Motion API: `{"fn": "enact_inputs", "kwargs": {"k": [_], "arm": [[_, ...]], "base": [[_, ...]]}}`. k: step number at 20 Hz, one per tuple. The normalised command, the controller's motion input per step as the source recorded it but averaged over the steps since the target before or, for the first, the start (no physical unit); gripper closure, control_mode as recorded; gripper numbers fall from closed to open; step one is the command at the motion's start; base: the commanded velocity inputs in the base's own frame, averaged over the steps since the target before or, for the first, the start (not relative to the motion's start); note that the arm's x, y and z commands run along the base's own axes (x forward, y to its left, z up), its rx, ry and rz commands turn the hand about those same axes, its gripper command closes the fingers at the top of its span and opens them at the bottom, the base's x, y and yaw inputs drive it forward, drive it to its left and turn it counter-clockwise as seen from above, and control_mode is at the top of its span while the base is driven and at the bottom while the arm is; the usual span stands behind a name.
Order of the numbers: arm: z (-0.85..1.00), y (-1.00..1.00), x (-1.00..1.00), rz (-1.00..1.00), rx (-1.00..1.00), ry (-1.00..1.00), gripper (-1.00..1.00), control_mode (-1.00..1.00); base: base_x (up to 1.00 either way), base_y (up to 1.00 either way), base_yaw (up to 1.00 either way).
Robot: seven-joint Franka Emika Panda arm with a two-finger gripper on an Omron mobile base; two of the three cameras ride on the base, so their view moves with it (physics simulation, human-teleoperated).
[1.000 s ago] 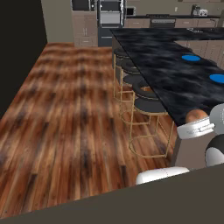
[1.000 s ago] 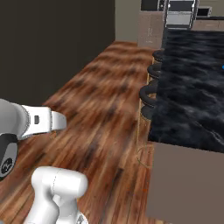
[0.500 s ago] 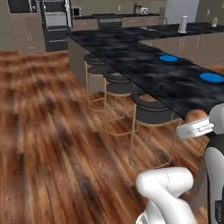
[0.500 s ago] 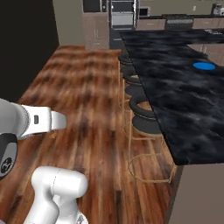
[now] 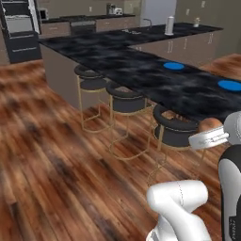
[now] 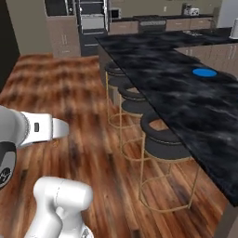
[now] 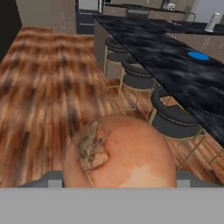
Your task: Transport the fish and onion to the fridge. Place the fish on the rack containing meat and place the onion on the rack containing the vegetable, ensuring meats and vegetables are on different racks.
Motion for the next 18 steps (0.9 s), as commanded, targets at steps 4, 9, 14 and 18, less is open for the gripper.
{"fn": "enact_inputs", "kwargs": {"k": [4,9,14,18], "arm": [[0.00,0.00,0.00,0.00,0.00,0.00,1.00,1.00],[0.00,0.00,0.00,0.00,0.00,0.00,1.00,1.00],[0.00,0.00,0.00,0.00,0.00,0.00,1.00,1.00],[0.00,0.00,0.00,0.00,0.00,0.00,1.00,1.00]], "base": [[1.00,1.00,-0.32],[1.00,1.00,-0.34],[1.00,1.00,-0.33],[1.00,1.00,-0.25]]}}
